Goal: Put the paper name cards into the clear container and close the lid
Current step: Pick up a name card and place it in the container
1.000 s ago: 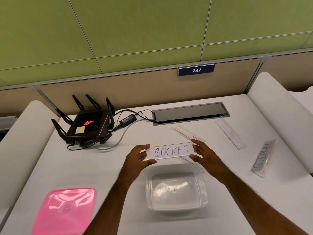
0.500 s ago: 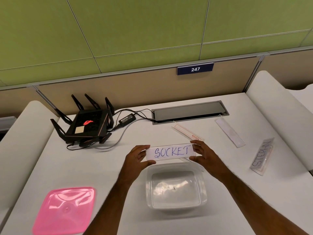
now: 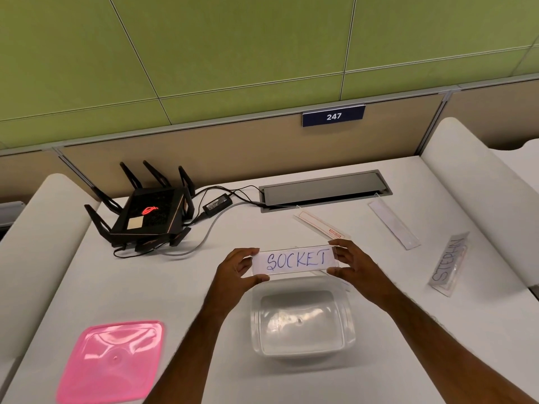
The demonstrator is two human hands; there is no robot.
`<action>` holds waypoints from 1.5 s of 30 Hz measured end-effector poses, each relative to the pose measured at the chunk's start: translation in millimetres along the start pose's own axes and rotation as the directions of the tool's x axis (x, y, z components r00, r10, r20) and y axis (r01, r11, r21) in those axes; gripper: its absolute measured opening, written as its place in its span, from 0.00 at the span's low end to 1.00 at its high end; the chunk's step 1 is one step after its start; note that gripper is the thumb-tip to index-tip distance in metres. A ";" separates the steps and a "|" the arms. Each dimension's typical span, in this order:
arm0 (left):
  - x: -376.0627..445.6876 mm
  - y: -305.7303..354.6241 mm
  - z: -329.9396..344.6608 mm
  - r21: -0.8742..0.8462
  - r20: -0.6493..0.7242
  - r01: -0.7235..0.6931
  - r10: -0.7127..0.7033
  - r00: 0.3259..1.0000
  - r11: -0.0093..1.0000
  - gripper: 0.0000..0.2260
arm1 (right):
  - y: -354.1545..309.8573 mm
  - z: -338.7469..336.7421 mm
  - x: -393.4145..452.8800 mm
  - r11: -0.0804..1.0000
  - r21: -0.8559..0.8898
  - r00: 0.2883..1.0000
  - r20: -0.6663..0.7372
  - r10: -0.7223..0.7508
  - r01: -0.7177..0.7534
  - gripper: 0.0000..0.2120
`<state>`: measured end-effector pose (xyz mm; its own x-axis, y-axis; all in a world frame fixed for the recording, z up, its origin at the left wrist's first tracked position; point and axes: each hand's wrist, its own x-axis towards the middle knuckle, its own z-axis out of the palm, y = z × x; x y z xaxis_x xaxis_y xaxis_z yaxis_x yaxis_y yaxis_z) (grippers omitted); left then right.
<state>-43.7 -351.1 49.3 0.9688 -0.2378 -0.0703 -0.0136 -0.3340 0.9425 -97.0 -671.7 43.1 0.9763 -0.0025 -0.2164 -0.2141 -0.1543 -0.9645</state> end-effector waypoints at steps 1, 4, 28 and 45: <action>-0.8 0.4 -0.1 0.003 0.006 -0.009 0.009 1.000 1.000 0.29 | 0.5 -0.9 -1.1 1.000 -0.003 1.000 -0.005 -0.005 0.005 0.30; -4.0 0.7 -1.2 0.022 0.025 -0.025 0.024 0.999 0.999 0.29 | 2.0 -3.4 -5.9 0.998 -0.048 0.999 -0.014 -0.034 0.033 0.31; -48.7 -16.6 17.3 0.640 0.306 -0.358 0.202 0.930 0.680 0.24 | 19.5 -5.3 -41.0 0.721 -0.652 0.971 0.198 -0.137 0.235 0.25; -48.4 -33.0 37.2 0.726 0.248 -0.254 0.101 0.963 0.639 0.15 | 30.7 8.6 -29.1 0.486 -0.837 0.966 0.187 -0.178 0.251 0.12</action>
<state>-99.3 -362.5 9.5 0.8705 -0.4892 -0.0537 -0.4347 -0.8154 0.3823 -132.2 -667.9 18.5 0.9755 0.2098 -0.0659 0.1673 -0.9026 -0.3966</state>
